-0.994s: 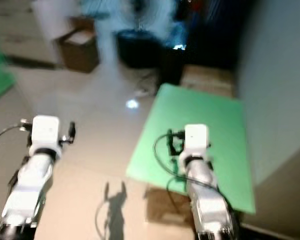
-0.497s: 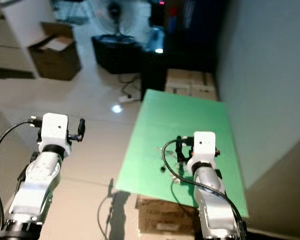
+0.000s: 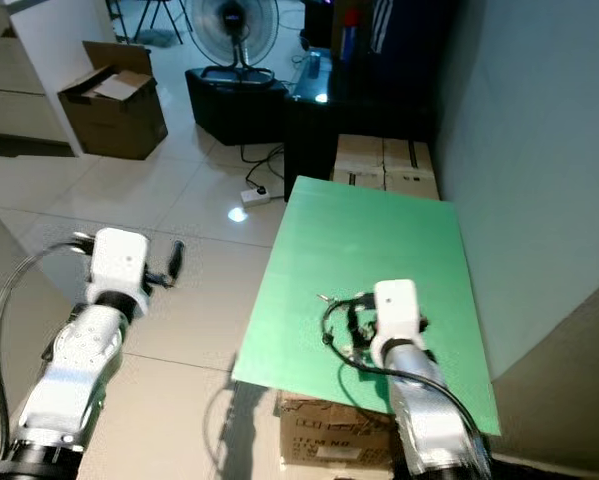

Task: Hang keys on a hook

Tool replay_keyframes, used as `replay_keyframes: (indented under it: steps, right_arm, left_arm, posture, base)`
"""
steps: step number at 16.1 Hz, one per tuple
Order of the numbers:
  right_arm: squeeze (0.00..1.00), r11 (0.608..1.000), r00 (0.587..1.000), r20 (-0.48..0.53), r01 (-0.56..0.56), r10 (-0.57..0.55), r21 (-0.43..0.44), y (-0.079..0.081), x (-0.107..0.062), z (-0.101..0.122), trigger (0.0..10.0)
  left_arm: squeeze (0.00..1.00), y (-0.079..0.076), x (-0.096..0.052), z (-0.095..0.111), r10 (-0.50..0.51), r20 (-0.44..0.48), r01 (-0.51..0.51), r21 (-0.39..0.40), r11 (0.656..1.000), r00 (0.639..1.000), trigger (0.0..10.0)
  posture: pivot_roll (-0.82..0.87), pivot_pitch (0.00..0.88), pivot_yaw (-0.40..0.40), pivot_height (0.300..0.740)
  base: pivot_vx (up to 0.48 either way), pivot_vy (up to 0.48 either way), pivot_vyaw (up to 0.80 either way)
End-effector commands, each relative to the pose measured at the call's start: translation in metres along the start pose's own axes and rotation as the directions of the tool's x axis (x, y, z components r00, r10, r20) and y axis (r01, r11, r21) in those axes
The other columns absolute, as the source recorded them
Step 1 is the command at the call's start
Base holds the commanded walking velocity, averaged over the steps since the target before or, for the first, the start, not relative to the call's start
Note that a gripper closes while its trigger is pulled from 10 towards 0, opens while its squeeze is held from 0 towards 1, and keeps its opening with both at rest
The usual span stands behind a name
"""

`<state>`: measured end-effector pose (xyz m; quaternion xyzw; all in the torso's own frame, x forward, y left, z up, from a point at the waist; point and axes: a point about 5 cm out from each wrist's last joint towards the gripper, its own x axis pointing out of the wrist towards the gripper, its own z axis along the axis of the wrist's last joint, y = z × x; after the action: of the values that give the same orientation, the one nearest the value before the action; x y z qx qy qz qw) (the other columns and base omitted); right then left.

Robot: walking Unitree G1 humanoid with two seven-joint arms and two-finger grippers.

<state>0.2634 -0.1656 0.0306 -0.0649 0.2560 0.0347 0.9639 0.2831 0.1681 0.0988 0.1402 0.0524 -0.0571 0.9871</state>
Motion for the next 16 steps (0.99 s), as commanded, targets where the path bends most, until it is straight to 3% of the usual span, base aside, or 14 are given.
replay_keyframes:
  steps: [1, 2, 6, 9, 11, 14, 16]
  right_arm:
    - [0.32, 0.999, 0.999, -0.035, -0.037, 0.037, -0.013, 0.005, 0.011, -0.007, 10.0]
    - [1.00, 0.998, 0.997, -0.058, -0.058, 0.058, 0.001, 0.008, 0.016, -0.010, 10.0]
    - [1.00, 0.997, 0.981, -0.178, -0.075, 0.077, 0.019, 0.017, 0.031, -0.021, 10.0]
    - [1.00, 0.998, 0.981, -0.193, -0.013, 0.000, -0.066, 0.012, 0.036, -0.023, 10.0]
    - [0.00, 0.997, 0.975, -0.219, 0.033, -0.048, -0.073, 0.004, 0.036, -0.026, 10.0]
    - [0.00, 0.994, 0.976, -0.191, 0.097, -0.105, -0.050, -0.014, 0.029, -0.025, 10.0]
    - [0.00, 0.995, 0.991, -0.090, 0.100, -0.101, -0.016, -0.018, 0.020, -0.017, 10.0]
  left_arm:
    - [0.00, -0.003, -0.002, -0.008, -0.065, -0.020, 0.066, 0.029, 0.997, 0.998, 10.0]
    - [0.00, -0.003, -0.003, -0.008, -0.082, -0.020, 0.083, 0.035, 0.996, 0.996, 10.0]
    - [0.00, -0.012, -0.014, -0.006, -0.306, -0.005, 0.305, 0.104, 0.947, 0.952, 10.0]
    - [0.00, -0.004, -0.018, -0.007, -0.260, 0.000, 0.259, 0.095, 0.961, 0.966, 10.0]
    - [0.00, -0.007, -0.019, -0.007, -0.258, 0.010, 0.256, 0.094, 0.962, 0.966, 10.0]
    - [0.00, -0.020, -0.015, -0.005, -0.277, 0.028, 0.274, 0.073, 0.959, 0.961, 10.0]
    - [0.00, -0.030, -0.010, -0.004, -0.264, 0.050, 0.263, 0.031, 0.964, 0.963, 10.0]
  posture:
    - [-0.04, 0.012, 0.057, 0.740]
    - [-0.04, 0.018, 0.063, 0.740]
    - [0.00, 0.037, 0.057, 0.740]
    - [-0.01, 0.087, 0.049, 0.740]
    - [-0.04, 0.124, 0.033, 0.740]
    - [-0.10, 0.152, 0.039, 0.740]
    - [-0.14, 0.161, 0.052, 0.740]
  base:
    - [0.000, 0.000, 0.00]
    - [0.000, 0.000, 0.00]
    - [0.000, 0.000, 0.00]
    - [0.000, 0.000, 0.00]
    - [0.000, 0.000, 0.00]
    - [0.000, 0.000, 0.00]
    - [0.000, 0.000, 0.00]
